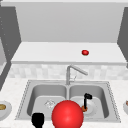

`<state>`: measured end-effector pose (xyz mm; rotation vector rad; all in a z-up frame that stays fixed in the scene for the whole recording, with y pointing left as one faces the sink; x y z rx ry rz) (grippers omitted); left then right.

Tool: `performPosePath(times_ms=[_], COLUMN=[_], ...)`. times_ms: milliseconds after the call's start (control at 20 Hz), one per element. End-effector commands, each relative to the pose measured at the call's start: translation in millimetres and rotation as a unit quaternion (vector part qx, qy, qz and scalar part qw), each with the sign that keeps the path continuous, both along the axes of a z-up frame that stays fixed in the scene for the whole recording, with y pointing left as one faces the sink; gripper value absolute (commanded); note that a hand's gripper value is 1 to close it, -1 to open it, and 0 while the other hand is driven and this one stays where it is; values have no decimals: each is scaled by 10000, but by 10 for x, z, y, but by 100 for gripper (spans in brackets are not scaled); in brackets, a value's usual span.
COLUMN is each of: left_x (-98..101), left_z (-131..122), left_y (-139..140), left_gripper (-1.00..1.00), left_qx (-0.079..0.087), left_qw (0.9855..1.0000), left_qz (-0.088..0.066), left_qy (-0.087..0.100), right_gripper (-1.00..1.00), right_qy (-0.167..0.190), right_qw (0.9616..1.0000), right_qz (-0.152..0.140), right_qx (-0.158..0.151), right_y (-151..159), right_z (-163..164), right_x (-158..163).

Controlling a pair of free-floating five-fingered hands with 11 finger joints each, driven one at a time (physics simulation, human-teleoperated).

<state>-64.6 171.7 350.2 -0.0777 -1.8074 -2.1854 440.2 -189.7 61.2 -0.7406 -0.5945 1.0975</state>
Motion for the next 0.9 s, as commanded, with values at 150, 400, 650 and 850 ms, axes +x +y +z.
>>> performPosePath(times_ms=[150, 400, 650, 850], left_x=[0, 0, 0, 0], left_z=[0, 0, 0, 0], left_y=[0, 0, 0, 0], left_gripper=[0, 0, 0, 0], left_qx=[0, 0, 0, 0], left_qw=[10000, 10000, 10000, 10000], left_qz=[0, 0, 0, 0], left_qy=[0, 0, 0, 0], right_gripper=[-100, -100, -100, -100], right_qy=[205, 104, 36, 67], right_qw=[9998, 9999, 10000, 10000], right_qz=[63, 34, -28, -45], right_qx=[-4, -126, -27, -16], right_y=[47, 99, 115, 121], right_z=[-148, -278, -348, -393], right_x=[-19, -38, -211, -235])
